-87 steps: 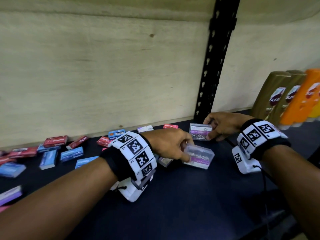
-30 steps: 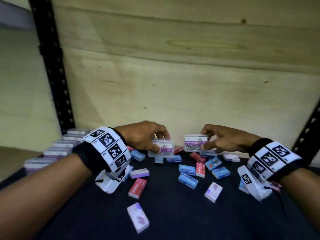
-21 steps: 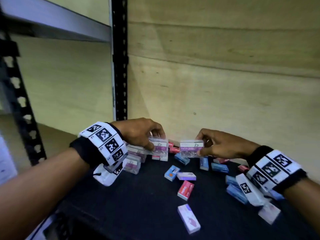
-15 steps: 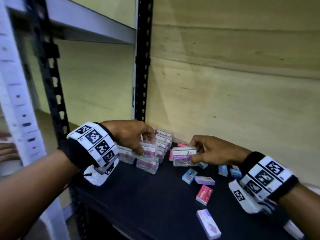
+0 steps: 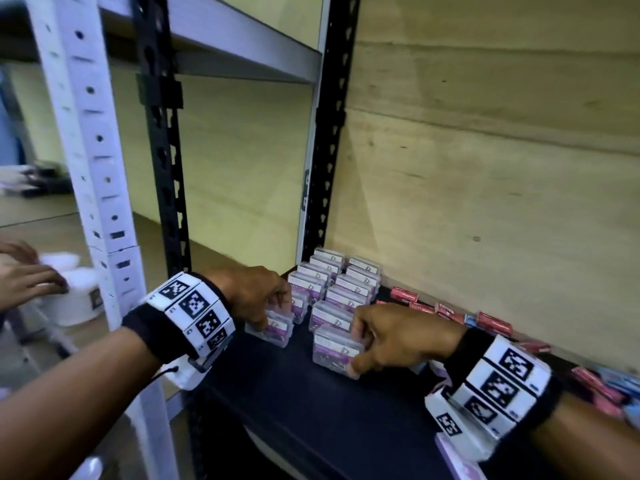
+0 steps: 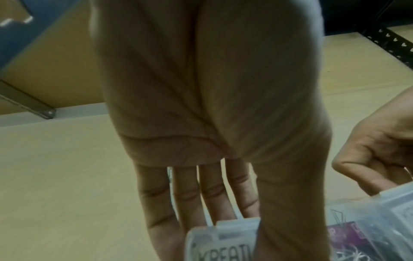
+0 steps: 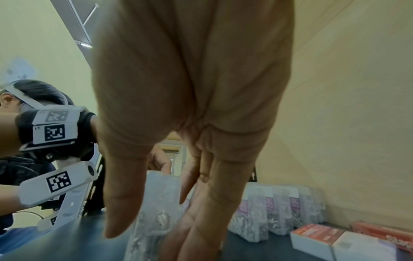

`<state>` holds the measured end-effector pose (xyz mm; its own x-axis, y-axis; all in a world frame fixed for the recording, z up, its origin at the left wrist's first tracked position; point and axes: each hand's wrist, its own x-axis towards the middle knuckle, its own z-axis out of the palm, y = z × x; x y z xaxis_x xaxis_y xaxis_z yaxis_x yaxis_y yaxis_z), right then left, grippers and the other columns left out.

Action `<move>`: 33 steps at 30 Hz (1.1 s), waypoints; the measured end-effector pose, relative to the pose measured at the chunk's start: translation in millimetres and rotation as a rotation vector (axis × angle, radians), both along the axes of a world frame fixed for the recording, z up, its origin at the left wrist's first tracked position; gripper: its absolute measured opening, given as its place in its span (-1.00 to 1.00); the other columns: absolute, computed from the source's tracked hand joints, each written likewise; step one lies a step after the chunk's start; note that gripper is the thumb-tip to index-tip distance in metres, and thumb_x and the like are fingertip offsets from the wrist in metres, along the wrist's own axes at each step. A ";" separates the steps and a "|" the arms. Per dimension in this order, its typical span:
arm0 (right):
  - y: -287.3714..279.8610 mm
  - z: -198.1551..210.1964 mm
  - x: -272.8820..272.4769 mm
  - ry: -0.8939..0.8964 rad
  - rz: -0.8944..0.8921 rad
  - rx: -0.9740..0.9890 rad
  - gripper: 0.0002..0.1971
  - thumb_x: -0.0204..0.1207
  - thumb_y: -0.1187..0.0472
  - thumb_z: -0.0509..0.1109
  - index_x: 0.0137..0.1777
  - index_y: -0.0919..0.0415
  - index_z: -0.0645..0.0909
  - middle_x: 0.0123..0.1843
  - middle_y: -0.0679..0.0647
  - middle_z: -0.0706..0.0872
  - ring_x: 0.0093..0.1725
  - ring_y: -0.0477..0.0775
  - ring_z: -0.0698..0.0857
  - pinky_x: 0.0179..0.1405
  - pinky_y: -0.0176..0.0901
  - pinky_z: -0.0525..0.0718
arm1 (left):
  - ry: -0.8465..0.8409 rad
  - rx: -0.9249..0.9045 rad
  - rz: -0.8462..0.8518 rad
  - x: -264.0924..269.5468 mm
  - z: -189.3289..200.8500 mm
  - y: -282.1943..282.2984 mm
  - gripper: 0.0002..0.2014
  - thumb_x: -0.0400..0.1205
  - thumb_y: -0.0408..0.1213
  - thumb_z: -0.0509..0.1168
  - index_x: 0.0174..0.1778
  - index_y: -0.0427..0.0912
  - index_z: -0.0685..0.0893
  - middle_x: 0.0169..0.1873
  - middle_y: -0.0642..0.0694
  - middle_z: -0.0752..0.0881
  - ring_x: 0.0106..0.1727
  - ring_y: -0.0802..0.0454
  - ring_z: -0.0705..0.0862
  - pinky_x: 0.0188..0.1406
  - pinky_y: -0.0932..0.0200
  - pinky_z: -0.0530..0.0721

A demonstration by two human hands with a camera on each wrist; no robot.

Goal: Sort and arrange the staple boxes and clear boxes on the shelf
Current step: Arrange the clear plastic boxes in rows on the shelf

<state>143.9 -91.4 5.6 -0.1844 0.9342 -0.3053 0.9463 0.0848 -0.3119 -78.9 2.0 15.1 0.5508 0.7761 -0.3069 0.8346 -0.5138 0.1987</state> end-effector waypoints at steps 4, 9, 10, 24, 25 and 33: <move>0.4 -6.8 -6.6 0.026 -0.008 -0.042 -0.57 0.34 -0.09 0.65 0.02 -0.01 0.49 -0.04 0.05 0.83 -0.29 -0.11 0.73 -0.15 -0.13 0.69 | -0.034 0.005 -0.012 -4.3 -4.0 1.1 -0.59 0.50 -0.35 0.50 0.20 0.07 0.60 0.04 0.13 0.61 0.15 0.07 0.60 0.24 0.03 0.62; -1.5 -3.2 -3.9 -0.028 0.012 -0.001 -0.50 0.34 -0.29 0.56 0.14 -0.07 0.51 0.01 -0.05 0.78 -0.08 -0.09 0.73 0.06 -0.06 0.73 | -0.101 0.040 -0.037 -12.7 -3.5 2.4 -0.54 0.49 -0.35 0.52 0.23 0.13 0.60 0.13 0.15 0.65 0.15 0.15 0.62 0.19 0.16 0.62; -2.6 -1.0 -2.1 -0.032 0.018 0.013 -0.48 0.33 -0.32 0.54 0.16 -0.10 0.51 0.01 -0.10 0.77 -0.05 -0.10 0.73 0.07 -0.06 0.72 | -0.126 0.054 -0.039 -15.2 -3.3 2.7 -0.54 0.49 -0.35 0.52 0.23 0.16 0.60 0.13 0.17 0.66 0.14 0.17 0.62 0.15 0.20 0.62; -6.9 8.7 -3.9 0.005 0.213 0.166 -0.56 0.49 0.04 0.56 0.35 -0.24 0.62 0.14 -0.20 0.75 -0.01 -0.24 0.76 0.01 -0.36 0.68 | -0.209 0.338 -0.044 -25.5 -27.5 -3.6 -0.60 0.55 -0.29 0.47 0.28 0.16 0.71 0.21 0.14 0.66 0.21 0.15 0.60 0.23 0.26 0.55; -5.8 7.8 -5.5 0.007 0.212 0.171 -0.56 0.49 0.04 0.56 0.35 -0.23 0.63 0.17 -0.20 0.74 0.00 -0.23 0.75 0.01 -0.39 0.67 | -0.220 0.352 -0.048 -26.4 -30.1 -3.0 -0.61 0.56 -0.28 0.46 0.28 0.16 0.71 0.22 0.14 0.67 0.22 0.15 0.60 0.23 0.29 0.54; 5.7 5.9 -15.4 0.027 0.172 0.161 -0.58 0.45 0.08 0.60 0.30 -0.20 0.68 0.15 -0.20 0.74 -0.08 -0.24 0.69 -0.03 -0.37 0.62 | -0.309 0.361 0.005 -33.5 -52.4 -1.9 -0.61 0.60 -0.26 0.42 0.28 0.27 0.67 0.43 0.07 0.54 0.43 0.03 0.51 0.50 -0.02 0.47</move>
<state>128.5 -85.7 11.6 -0.3510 0.9247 -0.1475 0.9051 0.2946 -0.3066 -112.4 0.1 -37.3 0.5700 0.8058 0.1607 0.7671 -0.5919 0.2472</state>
